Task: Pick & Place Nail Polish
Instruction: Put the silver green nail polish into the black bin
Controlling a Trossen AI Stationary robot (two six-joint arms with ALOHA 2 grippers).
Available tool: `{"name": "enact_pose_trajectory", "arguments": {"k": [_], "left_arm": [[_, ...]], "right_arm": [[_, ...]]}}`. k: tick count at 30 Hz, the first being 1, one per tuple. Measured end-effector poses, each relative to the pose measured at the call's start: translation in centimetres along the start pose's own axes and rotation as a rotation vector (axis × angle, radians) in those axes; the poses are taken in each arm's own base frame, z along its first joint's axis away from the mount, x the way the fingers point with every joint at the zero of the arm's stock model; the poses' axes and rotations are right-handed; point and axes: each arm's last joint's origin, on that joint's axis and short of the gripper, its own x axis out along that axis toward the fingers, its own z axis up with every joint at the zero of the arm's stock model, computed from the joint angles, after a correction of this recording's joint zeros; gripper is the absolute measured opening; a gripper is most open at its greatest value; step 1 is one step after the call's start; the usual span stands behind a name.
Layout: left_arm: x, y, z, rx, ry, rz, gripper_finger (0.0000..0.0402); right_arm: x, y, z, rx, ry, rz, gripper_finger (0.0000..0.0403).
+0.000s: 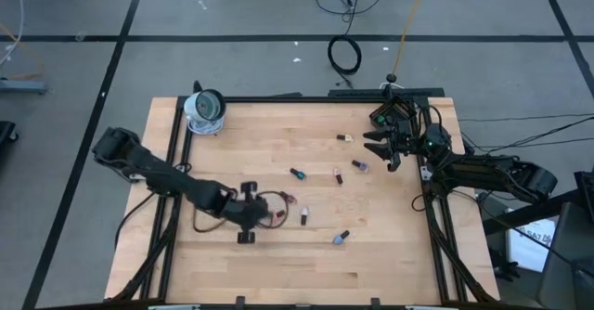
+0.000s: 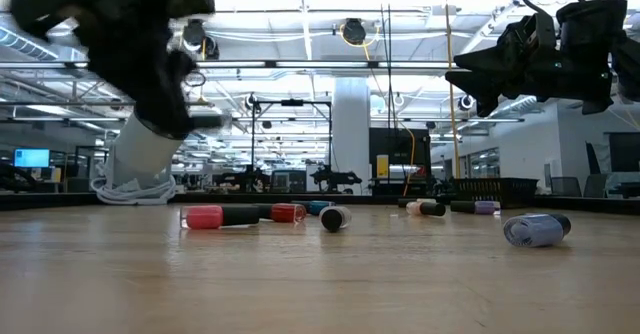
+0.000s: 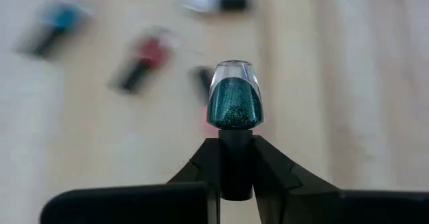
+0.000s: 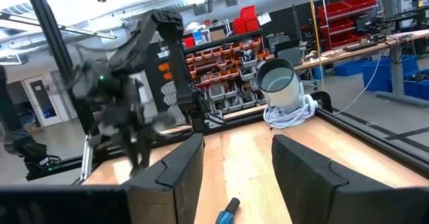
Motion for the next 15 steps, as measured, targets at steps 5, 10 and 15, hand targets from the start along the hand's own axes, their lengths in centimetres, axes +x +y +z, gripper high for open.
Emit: {"name": "enact_pose_trajectory", "arguments": {"k": [5, 10, 15], "left_arm": [[-3.2, 1.3, -0.1, 0.021, -0.15, 0.157, 0.0039], [-3.8, 3.3, -3.0, -0.032, -0.232, 0.222, 0.0039], [-3.9, 4.9, -5.9, -0.147, -0.413, 0.207, 0.0039]], "right_arm": [[0.0, 0.0, 0.0, -0.002, 0.001, 0.0, 0.0164], [0.0, 0.0, 0.0, -0.002, 0.0, 0.0, 0.0164], [0.0, 0.0, 0.0, -0.002, 0.0, -0.001, 0.0164]]}}
